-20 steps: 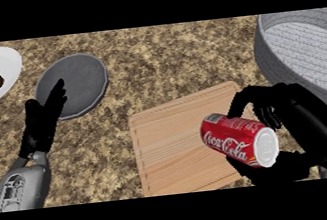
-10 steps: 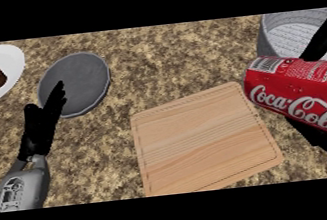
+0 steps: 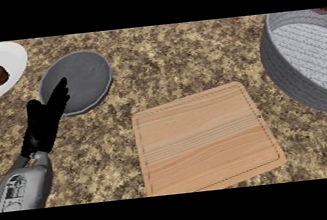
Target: Pick the can from the cutting board and place it in the basket
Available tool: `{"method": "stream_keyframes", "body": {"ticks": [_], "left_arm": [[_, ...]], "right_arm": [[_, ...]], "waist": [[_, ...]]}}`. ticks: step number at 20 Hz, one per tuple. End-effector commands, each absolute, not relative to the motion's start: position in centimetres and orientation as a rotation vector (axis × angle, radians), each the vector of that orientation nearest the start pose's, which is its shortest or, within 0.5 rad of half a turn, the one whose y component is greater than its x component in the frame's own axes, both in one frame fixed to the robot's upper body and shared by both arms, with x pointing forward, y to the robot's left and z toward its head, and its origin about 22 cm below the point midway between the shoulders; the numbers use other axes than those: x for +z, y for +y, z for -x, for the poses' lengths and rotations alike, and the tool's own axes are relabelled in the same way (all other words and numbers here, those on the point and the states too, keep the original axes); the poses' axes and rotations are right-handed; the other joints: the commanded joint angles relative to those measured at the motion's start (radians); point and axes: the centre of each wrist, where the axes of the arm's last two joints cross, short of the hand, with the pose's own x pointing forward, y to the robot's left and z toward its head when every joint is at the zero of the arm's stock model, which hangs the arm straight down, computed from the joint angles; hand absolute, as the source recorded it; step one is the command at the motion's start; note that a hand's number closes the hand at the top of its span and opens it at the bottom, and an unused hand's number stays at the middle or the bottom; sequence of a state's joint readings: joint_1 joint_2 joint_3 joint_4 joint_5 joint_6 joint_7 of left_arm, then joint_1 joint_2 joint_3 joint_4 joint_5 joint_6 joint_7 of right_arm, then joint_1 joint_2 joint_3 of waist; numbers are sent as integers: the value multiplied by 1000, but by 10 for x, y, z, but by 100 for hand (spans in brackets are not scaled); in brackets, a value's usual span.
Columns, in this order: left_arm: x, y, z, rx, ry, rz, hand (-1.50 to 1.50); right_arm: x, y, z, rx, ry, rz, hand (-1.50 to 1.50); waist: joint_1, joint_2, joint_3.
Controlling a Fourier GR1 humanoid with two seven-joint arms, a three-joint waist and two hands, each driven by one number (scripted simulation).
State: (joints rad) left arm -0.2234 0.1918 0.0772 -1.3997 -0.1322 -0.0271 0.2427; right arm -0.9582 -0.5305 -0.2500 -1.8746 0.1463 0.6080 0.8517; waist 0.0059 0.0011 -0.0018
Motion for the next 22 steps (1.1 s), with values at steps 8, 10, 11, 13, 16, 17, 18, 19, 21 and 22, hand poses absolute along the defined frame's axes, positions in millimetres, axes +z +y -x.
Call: {"method": "stream_keyframes", "body": {"ticks": [8, 10, 11, 13, 16, 17, 18, 19, 21, 22], "left_arm": [[32, 260, -298, -214, -1360, -251, 0], [39, 282, -314, -224, -1370, -258, 0], [34, 264, -304, -241, -1379, -278, 0], [25, 257, -302, -213, -1382, -244, 0], [27, 260, -298, -238, -1383, -236, 0], [34, 263, -302, -225, -1372, -251, 0], [26, 271, -294, -234, -1372, -270, 0], [26, 265, -299, -210, -1369, -273, 0], [38, 261, -304, -222, -1369, -250, 0], [33, 262, -296, -226, -1385, -258, 0]], "right_arm": [[371, -327, -313, 901, -1381, 1133, 150], [368, -334, -325, 888, -1379, 1167, 150], [367, -346, -330, 890, -1370, 1174, 150], [371, -379, -332, 847, -1403, 1142, 150], [341, -385, -348, 917, -1410, 1152, 150], [343, -418, -342, 894, -1429, 1122, 150], [334, -422, -343, 909, -1433, 1095, 150], [334, -411, -350, 938, -1465, 1054, 150], [320, -432, -355, 940, -1445, 1044, 150], [316, -423, -363, 932, -1457, 1036, 150]], "waist": [[18, 11, 3], [13, 12, 2], [16, 9, 2], [15, 8, 2], [15, 6, 2], [20, 9, 3], [14, 6, 3], [10, 4, 2], [16, 6, 2], [15, 4, 2]]}}
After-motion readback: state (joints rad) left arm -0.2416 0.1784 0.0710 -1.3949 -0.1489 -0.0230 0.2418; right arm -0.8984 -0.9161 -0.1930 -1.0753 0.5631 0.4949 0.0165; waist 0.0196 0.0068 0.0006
